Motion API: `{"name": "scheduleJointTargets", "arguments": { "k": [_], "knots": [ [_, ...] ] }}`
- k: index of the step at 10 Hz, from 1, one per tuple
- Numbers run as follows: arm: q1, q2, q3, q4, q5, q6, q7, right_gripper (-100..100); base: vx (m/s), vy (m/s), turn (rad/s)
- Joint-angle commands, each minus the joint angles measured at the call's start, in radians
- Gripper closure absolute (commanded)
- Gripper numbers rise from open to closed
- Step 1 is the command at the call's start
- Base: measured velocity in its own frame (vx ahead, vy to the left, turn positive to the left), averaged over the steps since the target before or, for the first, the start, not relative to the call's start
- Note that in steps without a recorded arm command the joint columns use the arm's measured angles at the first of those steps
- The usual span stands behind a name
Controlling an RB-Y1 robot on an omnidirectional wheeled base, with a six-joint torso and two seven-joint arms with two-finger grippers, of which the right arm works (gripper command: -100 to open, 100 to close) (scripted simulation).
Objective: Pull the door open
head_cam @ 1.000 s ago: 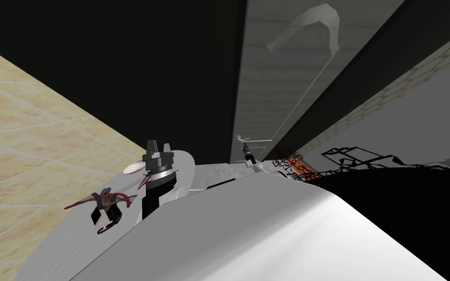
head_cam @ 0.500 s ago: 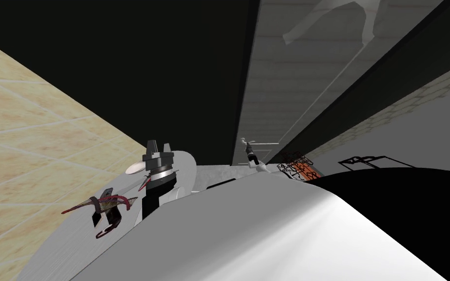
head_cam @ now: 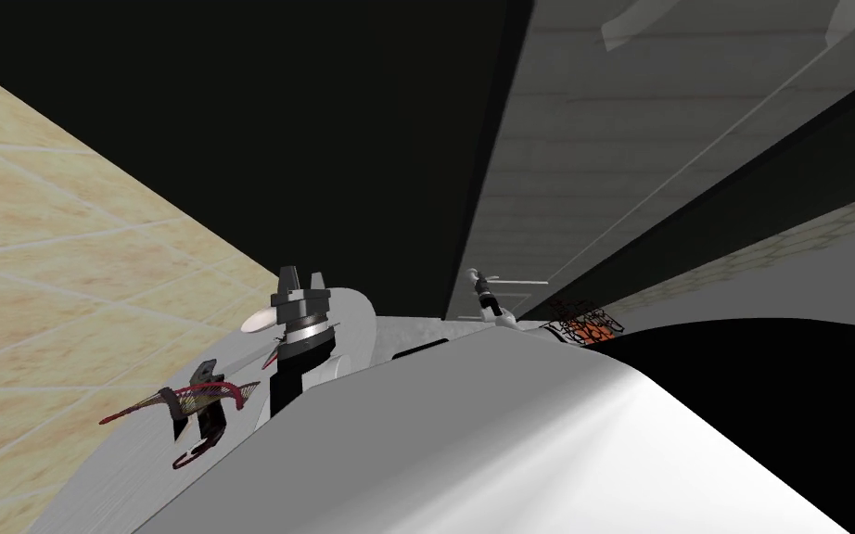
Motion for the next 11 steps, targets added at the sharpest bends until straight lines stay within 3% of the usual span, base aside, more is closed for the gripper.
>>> {"name": "scheduleJointTargets", "arguments": {
  "k": [1, 6, 11],
  "knots": [
    [-0.002, 0.002, 0.001, 0.002, 0.0, -0.001, 0.003, 100, -0.01, 0.0, -0.022],
    [-0.002, 0.002, 0.001, 0.002, 0.0, -0.001, 0.003, 100, -0.014, 0.0, 0.001],
    [0.014, -0.026, 0.051, -0.006, 0.025, -0.015, -0.057, 100, -0.174, -0.06, 0.115]
  ]
}}
